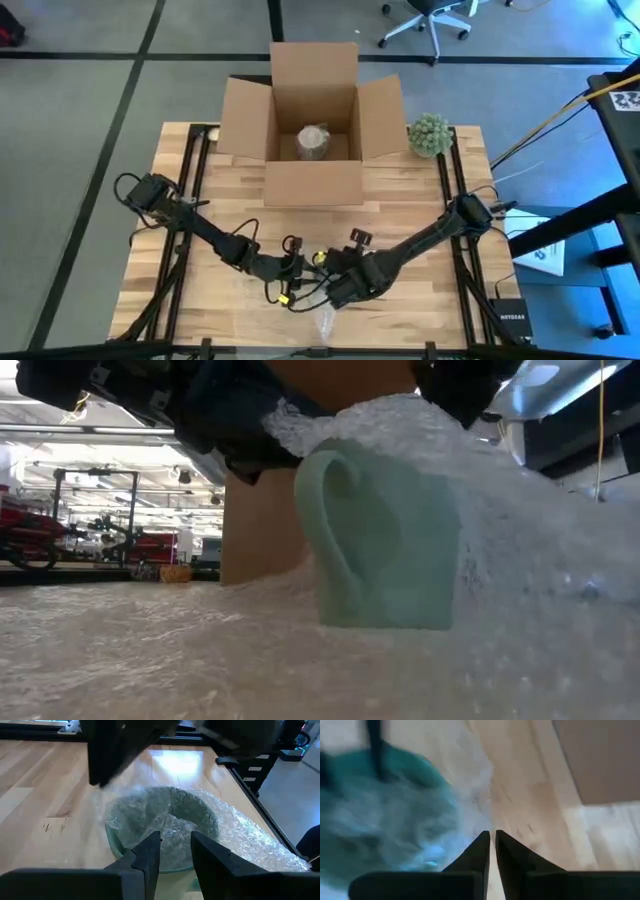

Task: Wrap mug
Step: Wrap the dark green mug using the transparent bubble wrap

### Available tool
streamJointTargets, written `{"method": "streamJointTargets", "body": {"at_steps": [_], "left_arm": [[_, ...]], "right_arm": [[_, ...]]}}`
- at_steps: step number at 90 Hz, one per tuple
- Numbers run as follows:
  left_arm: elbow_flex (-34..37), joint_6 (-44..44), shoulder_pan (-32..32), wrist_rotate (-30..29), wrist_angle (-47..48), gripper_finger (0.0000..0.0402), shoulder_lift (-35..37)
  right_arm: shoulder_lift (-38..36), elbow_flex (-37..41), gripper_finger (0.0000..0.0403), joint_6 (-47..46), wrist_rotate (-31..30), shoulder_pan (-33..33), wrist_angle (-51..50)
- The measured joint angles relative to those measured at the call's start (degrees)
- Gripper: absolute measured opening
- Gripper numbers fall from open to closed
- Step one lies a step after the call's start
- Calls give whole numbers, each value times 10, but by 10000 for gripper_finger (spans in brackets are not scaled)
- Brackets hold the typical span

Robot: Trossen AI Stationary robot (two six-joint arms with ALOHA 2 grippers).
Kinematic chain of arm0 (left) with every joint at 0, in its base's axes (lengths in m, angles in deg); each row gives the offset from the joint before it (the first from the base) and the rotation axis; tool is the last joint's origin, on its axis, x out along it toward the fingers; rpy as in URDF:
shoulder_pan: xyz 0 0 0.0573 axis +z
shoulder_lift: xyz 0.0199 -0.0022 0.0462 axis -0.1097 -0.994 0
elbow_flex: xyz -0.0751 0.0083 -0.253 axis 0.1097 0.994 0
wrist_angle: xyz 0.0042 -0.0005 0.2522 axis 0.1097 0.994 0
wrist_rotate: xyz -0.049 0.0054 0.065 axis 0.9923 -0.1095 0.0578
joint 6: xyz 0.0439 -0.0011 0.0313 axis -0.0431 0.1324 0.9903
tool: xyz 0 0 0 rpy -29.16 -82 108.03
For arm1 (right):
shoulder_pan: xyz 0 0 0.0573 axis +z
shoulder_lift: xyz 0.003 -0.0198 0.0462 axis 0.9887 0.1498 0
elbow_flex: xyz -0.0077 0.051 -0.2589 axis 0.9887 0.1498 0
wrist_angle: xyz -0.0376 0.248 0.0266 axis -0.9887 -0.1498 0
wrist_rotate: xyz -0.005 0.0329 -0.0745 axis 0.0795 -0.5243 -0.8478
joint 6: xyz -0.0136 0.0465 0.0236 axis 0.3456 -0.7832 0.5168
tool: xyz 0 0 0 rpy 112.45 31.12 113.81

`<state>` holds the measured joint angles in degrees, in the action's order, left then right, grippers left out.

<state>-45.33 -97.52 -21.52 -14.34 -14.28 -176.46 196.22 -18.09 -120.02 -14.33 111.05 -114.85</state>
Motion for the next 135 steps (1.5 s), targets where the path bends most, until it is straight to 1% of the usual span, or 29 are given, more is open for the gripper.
{"method": "streamJointTargets", "body": {"at_steps": [7,12,21,29,40,45,58,65,71,77,83,89,97,107,113,120,127,135], "left_arm": [[0,1,0,0,-1,94,0],[0,1,0,0,0,94,0],[0,1,0,-1,0,94,0],[0,1,0,0,-1,94,0],[0,1,0,0,0,94,0],[-1,1,0,1,-1,94,0],[-1,1,0,3,-2,94,0],[-1,1,0,2,-2,94,0],[-1,1,0,2,-1,94,0],[-1,1,0,-1,2,94,0],[0,2,0,-3,3,94,0],[0,2,0,-3,2,94,0],[0,2,0,-2,2,94,0],[0,2,0,-1,2,94,0],[0,2,0,-1,2,94,0],[0,3,0,-1,2,94,0],[-1,4,0,0,0,94,0],[-1,3,1,4,0,94,0]], "right_arm": [[0,0,17,29,50,-1,34],[0,0,17,46,71,-1,59],[1,0,17,65,85,-1,99],[1,3,17,73,91,-3,103],[1,41,17,67,97,-9,119],[2,63,17,58,104,-13,144],[0,108,17,55,150,-21,234],[0,110,17,56,183,-28,245],[0,94,17,58,217,-34,226],[0,65,17,66,239,-37,192],[0,17,17,84,245,-38,165],[-2,-36,17,100,244,-38,105],[-3,-88,17,111,229,-37,30],[-3,-105,17,110,167,-37,-19],[-3,-89,17,103,155,-38,-24],[0,-50,17,93,187,-39,-11],[7,-1,17,89,223,-38,43],[5,50,17,89,238,-38,127]]}}
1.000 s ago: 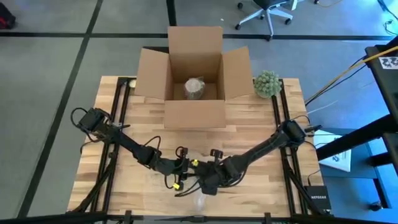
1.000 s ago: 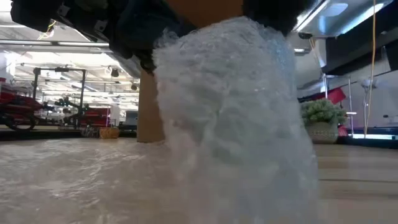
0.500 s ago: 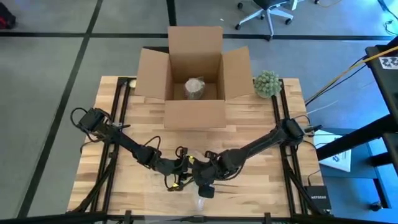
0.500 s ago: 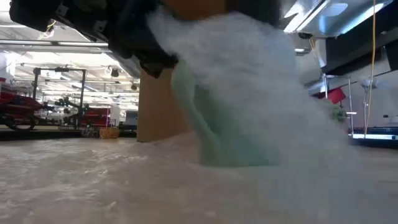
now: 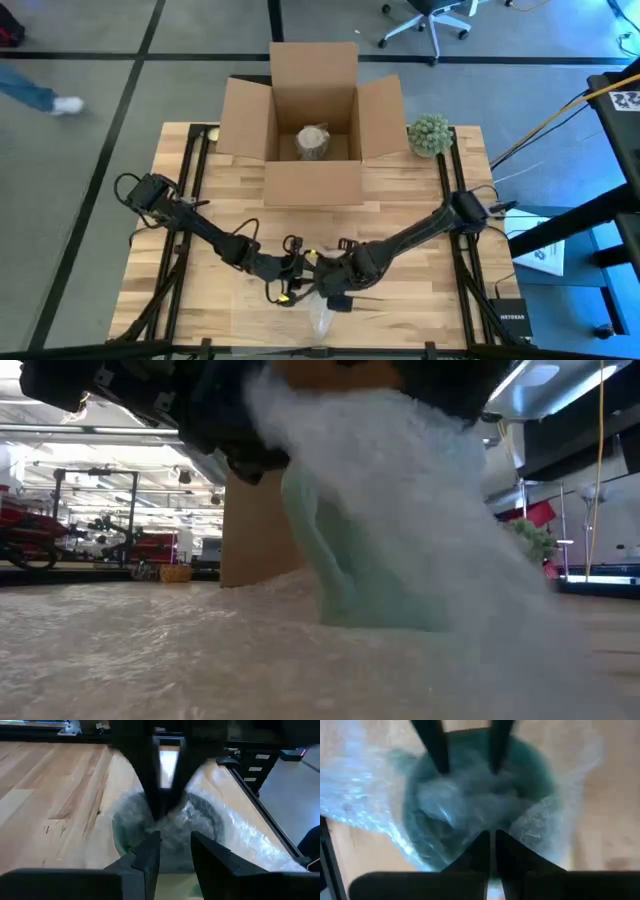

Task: Wrap mug
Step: Wrap the dark green mug using the transparent bubble wrap

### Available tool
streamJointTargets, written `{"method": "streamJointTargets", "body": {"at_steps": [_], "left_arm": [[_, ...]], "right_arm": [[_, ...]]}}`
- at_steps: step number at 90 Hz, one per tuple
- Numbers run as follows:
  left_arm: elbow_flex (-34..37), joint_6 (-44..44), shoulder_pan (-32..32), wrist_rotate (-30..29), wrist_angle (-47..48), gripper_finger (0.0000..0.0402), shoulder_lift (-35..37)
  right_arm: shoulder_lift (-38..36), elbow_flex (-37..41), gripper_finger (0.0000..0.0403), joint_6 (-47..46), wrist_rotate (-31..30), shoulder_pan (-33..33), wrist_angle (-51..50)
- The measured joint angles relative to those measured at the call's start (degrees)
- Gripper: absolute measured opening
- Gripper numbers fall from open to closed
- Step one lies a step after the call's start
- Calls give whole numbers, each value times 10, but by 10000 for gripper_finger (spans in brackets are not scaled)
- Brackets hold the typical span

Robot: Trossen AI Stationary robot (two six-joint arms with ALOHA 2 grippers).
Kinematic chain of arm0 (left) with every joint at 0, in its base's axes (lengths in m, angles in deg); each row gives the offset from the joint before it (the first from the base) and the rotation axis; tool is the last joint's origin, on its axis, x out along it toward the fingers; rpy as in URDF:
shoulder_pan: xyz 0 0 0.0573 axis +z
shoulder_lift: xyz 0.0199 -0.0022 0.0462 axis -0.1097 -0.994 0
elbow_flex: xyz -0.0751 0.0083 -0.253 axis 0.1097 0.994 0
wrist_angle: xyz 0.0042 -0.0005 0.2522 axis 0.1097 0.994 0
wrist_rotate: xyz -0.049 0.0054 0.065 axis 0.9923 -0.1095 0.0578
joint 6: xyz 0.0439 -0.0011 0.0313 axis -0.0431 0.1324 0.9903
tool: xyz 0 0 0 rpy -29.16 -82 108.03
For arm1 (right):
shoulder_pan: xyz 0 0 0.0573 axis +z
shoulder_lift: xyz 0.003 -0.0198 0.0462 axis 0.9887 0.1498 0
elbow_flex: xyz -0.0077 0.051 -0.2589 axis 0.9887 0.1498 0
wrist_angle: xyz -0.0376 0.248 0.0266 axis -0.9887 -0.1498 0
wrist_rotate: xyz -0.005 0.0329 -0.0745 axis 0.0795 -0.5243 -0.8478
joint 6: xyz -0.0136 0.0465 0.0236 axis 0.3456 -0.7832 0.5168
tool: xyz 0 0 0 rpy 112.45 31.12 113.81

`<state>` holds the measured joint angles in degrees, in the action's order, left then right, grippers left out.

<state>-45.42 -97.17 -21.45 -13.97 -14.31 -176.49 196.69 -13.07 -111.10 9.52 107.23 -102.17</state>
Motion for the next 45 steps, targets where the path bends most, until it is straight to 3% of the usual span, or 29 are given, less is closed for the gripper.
{"method": "streamJointTargets", "body": {"at_steps": [9,21,45], "left_arm": [[0,0,0,-1,-1,94,0],[0,0,0,-1,0,94,0],[1,0,0,-7,4,94,1]], "right_arm": [[1,42,17,-1,10,-2,95],[1,60,17,0,16,-9,139],[2,-39,17,18,26,-11,-10]]}}
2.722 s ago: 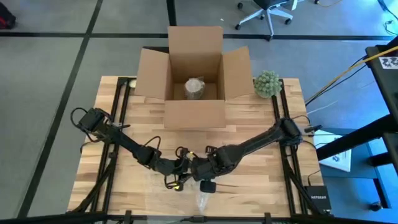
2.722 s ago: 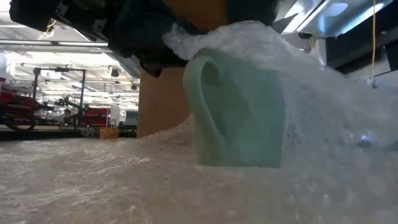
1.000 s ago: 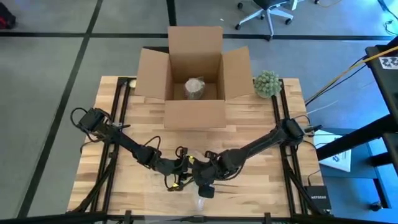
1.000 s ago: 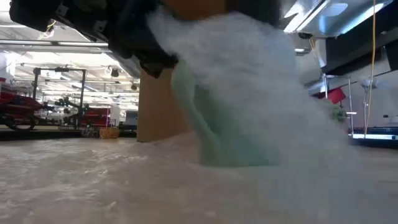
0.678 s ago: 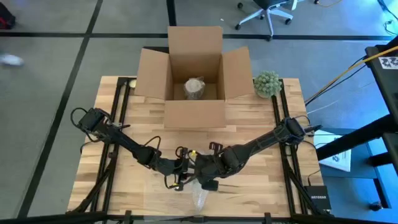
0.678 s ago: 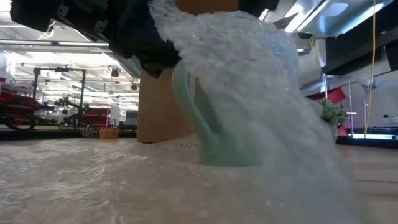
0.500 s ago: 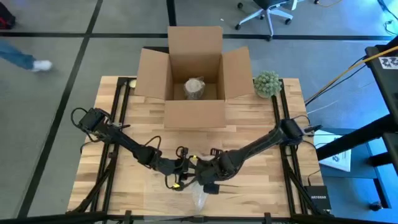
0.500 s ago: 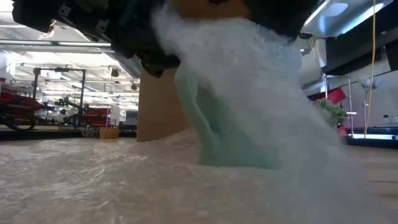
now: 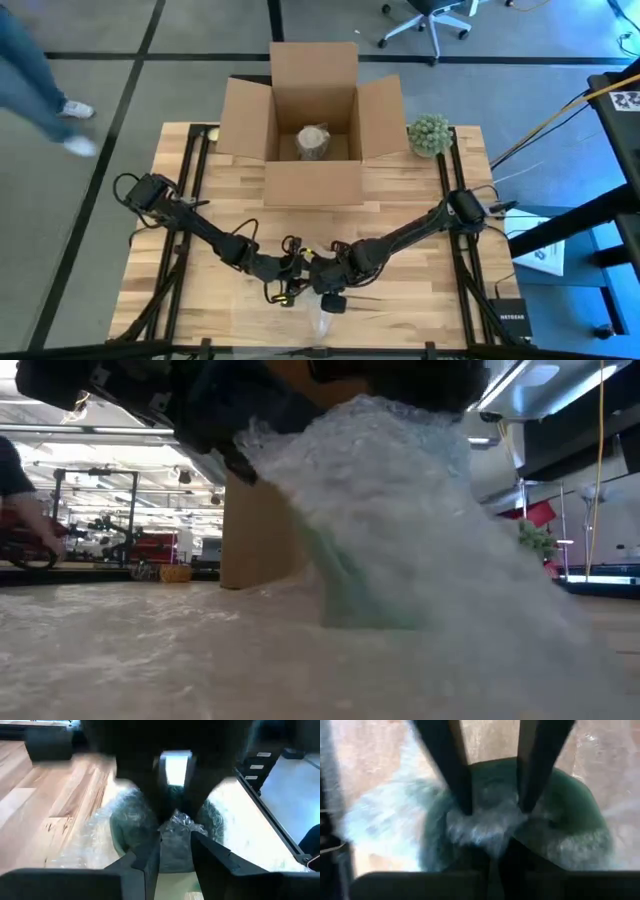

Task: Wrap mug
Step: Wrap the dark green mug using the transparent bubble wrap

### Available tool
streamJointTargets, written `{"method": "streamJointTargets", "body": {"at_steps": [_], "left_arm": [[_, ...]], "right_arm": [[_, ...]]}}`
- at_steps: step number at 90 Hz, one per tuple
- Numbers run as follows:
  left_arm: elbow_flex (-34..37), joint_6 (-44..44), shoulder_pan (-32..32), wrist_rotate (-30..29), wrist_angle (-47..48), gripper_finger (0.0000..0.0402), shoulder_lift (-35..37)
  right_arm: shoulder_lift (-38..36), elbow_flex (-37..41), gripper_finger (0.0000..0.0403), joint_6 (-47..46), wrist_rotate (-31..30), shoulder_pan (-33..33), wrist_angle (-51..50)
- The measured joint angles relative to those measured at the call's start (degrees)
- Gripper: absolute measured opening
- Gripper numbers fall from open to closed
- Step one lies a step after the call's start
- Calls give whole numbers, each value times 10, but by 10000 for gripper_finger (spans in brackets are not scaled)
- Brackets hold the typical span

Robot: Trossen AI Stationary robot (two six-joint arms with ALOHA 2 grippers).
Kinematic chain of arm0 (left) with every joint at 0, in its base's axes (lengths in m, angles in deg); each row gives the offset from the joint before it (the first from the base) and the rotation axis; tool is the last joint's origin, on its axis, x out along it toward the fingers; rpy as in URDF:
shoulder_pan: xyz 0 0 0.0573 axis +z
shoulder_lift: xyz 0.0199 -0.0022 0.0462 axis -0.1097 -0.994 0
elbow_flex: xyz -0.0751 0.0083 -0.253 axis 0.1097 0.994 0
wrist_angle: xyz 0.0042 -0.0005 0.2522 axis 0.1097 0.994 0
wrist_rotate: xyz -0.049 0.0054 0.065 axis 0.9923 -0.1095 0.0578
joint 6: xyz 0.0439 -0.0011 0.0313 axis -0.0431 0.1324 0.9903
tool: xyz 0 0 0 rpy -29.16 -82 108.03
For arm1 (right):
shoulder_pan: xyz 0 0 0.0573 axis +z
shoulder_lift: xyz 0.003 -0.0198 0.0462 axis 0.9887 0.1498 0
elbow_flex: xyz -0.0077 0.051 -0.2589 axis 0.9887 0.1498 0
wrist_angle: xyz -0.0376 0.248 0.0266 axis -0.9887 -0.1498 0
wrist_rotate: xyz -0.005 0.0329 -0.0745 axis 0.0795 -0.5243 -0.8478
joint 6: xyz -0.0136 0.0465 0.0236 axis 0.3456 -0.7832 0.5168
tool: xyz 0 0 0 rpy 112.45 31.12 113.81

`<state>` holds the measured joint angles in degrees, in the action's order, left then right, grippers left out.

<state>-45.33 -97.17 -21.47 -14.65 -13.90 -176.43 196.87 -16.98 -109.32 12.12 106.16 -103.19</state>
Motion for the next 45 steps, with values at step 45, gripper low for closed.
{"method": "streamJointTargets", "body": {"at_steps": [45], "left_arm": [[0,0,0,2,-1,94,0]], "right_arm": [[-3,-146,17,11,-25,9,-144]]}}
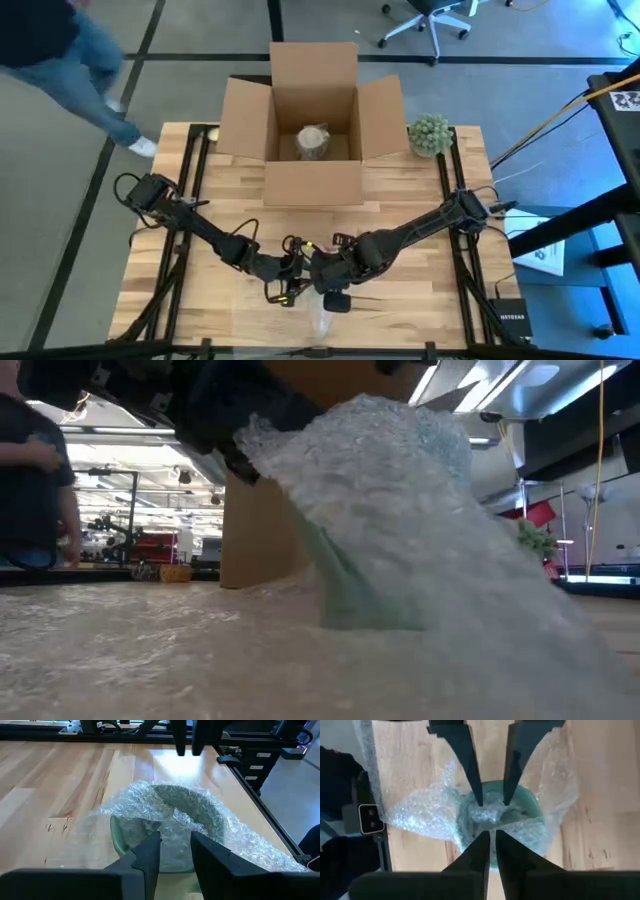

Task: Wrap mug
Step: Wrap the dark green mug using the transparent bubble wrap

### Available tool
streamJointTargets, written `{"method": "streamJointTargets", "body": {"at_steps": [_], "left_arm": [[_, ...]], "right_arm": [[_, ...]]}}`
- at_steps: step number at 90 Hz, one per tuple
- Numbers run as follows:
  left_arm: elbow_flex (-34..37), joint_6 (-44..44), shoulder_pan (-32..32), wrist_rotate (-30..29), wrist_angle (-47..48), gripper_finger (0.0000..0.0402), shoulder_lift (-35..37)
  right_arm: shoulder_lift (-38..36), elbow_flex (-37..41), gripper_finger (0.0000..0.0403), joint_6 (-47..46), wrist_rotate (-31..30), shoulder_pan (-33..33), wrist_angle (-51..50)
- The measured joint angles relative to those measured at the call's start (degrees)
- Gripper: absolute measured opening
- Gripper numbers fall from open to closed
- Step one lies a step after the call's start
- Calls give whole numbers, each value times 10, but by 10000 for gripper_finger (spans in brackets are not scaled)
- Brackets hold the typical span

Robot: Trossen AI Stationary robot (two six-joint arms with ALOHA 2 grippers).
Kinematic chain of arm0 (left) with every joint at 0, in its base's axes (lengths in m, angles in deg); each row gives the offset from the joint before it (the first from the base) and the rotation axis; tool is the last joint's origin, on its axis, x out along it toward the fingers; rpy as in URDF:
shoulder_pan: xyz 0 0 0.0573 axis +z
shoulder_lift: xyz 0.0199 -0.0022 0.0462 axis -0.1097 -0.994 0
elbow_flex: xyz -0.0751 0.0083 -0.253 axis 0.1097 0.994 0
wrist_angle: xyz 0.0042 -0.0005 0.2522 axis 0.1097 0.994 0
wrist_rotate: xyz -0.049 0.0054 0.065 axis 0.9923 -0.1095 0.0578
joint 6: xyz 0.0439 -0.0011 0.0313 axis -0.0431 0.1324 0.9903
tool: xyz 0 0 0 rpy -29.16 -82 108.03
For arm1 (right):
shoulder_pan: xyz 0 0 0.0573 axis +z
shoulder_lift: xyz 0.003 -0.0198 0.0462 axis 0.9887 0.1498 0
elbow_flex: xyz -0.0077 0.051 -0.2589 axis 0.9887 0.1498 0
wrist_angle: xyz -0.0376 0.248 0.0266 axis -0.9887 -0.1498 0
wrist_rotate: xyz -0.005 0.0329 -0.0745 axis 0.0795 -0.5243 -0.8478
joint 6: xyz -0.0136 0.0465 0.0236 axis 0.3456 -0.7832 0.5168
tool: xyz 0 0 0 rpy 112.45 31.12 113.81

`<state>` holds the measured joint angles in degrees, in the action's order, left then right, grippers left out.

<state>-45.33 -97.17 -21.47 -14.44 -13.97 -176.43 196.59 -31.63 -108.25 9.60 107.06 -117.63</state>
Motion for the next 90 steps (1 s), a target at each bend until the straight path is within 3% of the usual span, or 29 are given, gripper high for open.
{"method": "streamJointTargets", "body": {"at_steps": [21,42,59,73,90], "left_arm": [[0,0,0,0,0,94,0],[0,0,0,0,2,94,0],[-1,-1,0,3,-4,94,-1],[-1,0,1,1,-3,94,-1],[0,0,0,0,-1,94,0]], "right_arm": [[1,44,17,0,-5,19,69],[1,169,17,-4,-47,1,218],[0,234,17,-14,-39,-19,251],[-2,210,17,-13,-13,-17,209],[-15,98,17,0,-16,-5,135]]}}
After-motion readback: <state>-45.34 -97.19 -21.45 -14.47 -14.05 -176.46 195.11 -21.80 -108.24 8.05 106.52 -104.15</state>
